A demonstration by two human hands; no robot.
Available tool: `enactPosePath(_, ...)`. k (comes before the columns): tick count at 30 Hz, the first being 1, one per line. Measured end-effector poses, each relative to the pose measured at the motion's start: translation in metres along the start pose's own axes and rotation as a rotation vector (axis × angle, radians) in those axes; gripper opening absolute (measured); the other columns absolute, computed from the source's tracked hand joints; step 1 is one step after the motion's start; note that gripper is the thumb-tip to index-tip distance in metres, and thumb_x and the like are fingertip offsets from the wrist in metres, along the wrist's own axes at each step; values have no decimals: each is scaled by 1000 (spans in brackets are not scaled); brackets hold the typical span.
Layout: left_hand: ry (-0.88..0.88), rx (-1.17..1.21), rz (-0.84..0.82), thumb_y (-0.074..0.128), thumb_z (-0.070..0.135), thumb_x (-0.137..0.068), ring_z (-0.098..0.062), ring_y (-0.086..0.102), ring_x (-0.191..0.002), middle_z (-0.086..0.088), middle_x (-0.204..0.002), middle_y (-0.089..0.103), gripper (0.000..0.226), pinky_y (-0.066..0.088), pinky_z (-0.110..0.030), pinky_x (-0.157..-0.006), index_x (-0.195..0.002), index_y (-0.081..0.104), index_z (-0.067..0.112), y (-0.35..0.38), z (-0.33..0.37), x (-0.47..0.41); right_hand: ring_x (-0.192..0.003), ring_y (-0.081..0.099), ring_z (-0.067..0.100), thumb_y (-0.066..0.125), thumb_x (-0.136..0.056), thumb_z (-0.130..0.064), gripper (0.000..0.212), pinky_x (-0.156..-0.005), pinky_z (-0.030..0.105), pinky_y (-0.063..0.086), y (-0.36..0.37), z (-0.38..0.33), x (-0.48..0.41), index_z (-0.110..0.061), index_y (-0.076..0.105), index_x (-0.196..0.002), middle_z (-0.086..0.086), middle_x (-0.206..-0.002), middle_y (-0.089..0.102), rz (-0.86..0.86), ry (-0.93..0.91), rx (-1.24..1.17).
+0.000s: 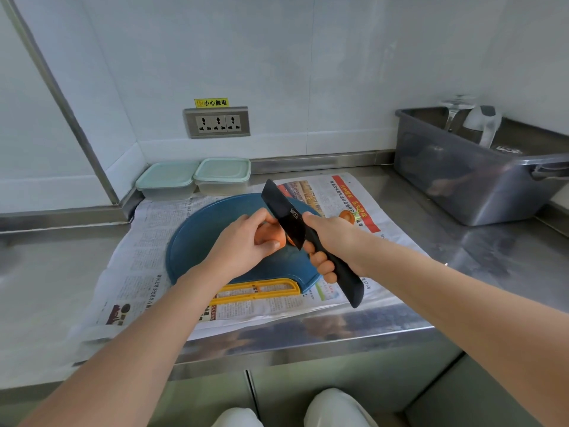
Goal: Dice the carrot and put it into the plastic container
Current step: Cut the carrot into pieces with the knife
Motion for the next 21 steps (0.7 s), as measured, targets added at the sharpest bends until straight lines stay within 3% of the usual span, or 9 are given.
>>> enactPosePath(21, 36, -34, 30, 63, 35, -89, -17, 56, -98, -1, -112, 56, 31, 39, -23, -73, -113, 46, 29, 2, 3, -1, -34, 32, 13, 30, -98, -52, 50, -37, 17, 32, 8, -5, -8, -15, 41, -66, -1, -45, 37, -6, 121, 61)
Point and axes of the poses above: each hand's wrist, its own x-axis away from the middle knuckle, its own y-axis out of the palm, z = x × y, the point moved 3 cm from there along -x, towards the middle knuckle
